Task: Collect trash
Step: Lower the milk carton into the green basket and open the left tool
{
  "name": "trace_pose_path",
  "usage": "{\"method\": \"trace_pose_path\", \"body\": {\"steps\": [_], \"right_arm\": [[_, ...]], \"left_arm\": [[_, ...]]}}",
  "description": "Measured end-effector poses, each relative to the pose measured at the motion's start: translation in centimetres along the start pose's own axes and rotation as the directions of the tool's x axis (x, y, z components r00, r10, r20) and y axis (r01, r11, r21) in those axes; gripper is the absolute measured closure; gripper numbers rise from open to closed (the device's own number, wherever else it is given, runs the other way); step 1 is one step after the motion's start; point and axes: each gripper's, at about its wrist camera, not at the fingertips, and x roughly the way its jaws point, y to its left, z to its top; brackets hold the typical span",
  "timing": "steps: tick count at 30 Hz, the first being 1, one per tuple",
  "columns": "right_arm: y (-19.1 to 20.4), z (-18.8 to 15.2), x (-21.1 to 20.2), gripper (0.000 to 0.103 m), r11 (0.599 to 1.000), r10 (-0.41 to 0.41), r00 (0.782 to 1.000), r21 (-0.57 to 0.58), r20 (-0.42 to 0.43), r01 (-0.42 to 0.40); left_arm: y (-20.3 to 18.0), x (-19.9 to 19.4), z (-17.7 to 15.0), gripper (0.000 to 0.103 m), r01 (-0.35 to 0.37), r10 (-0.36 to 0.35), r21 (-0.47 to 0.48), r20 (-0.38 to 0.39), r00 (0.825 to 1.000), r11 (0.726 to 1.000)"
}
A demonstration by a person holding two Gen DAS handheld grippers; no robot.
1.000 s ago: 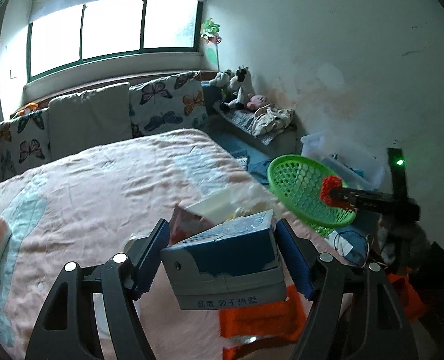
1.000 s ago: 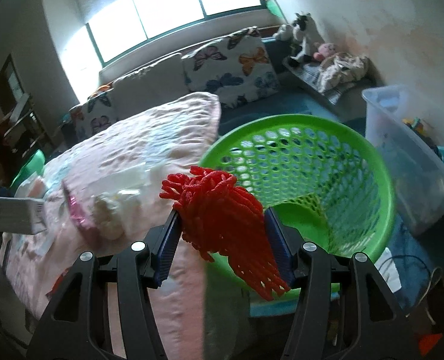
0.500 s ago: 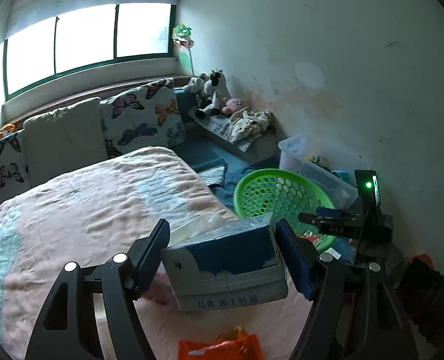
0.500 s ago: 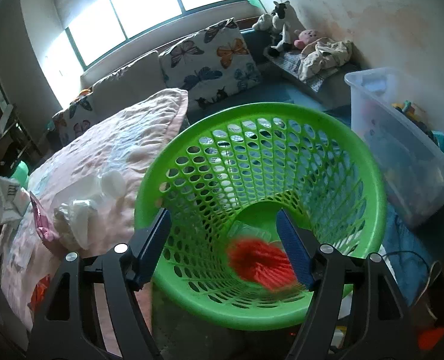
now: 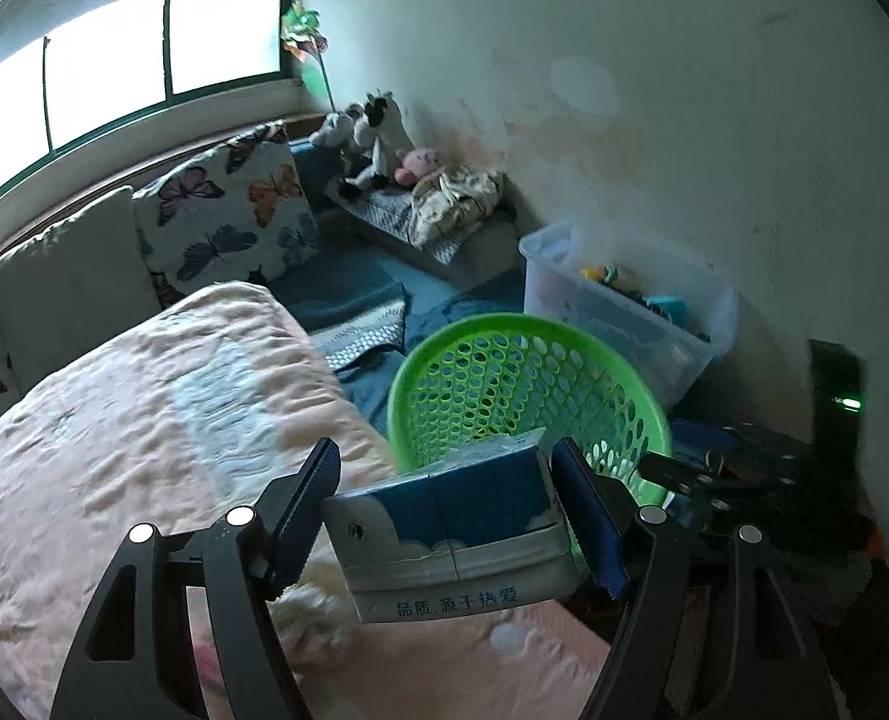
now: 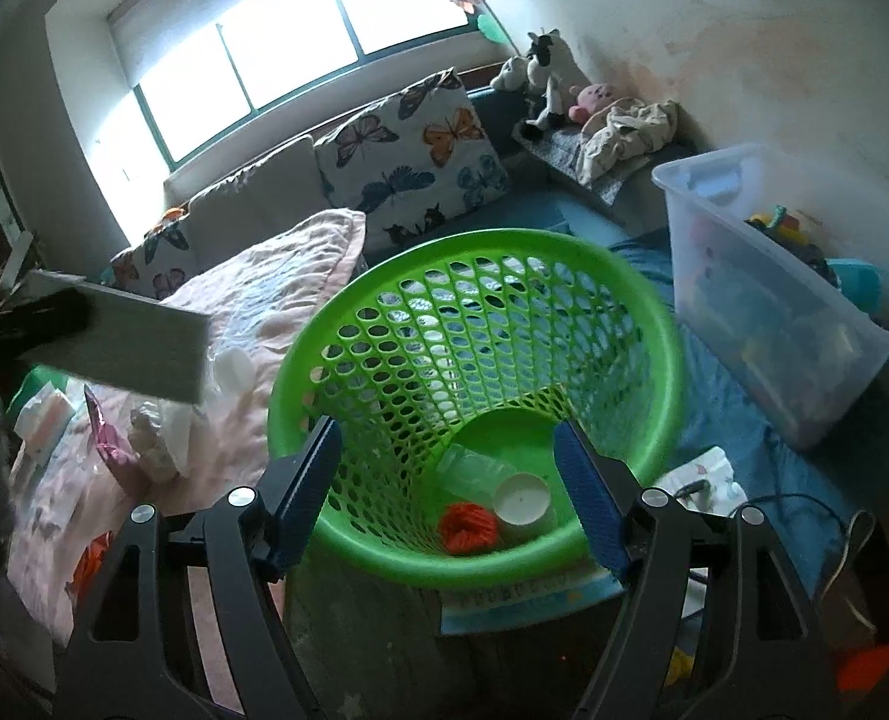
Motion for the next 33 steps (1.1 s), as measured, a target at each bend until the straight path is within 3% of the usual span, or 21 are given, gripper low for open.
{"method": "trace_pose_path", "body": {"steps": [14, 17, 26, 33], "right_arm": [[-2.1, -2.3, -1.8, 0.03, 0.998, 0.002, 1.0, 0.057, -0.003, -0.002], [-2.1, -2.9, -1.8, 0.03, 0.998, 0.007, 1.0, 0.064, -0.008, -0.006], [0.2, -3.6, -3.4, 0.03, 0.999, 0.041, 0.999, 0.027, -0.005, -0.041], [4.3, -4.7, -4.7, 0.027, 0.993, 0.105, 0.994, -0.048, -0.024, -0.106]], "left_arm": [[-3.3, 8.6, 1.5, 0.032, 0.037, -0.034, 0.016, -0.148, 0.988, 0.999], [-3.6, 9.3, 1.4, 0.024, 0.054, -0.053, 0.004, -0.174, 0.983, 0.999], [-2.7, 4.7, 0.5, 0.022, 0.055, -0.056, -0.014, -0.105, 0.993, 0.998], [0.1, -1.6, -1.7, 0.022, -0.015, 0.014, -0.033, -0.028, 1.0, 0.999]]}}
